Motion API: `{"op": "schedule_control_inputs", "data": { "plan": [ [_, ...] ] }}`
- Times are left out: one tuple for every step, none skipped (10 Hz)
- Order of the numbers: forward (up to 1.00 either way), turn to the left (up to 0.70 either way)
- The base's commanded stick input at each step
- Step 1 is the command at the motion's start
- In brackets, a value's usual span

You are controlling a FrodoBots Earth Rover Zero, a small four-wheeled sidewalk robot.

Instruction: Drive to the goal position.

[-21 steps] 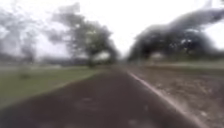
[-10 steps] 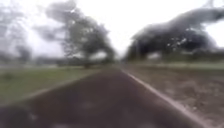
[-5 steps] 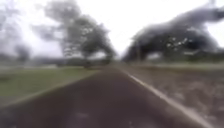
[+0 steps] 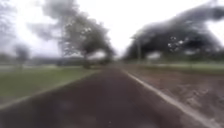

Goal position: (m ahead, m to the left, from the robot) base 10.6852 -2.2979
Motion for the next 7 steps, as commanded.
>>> {"op": "schedule_control_inputs", "data": {
  "plan": [
    [0.70, 0.00],
    [0.70, 0.00],
    [0.70, 0.00],
    [0.70, 0.00],
    [0.70, 0.00],
    [0.70, 0.00],
    [0.70, 0.00]
  ]
}}
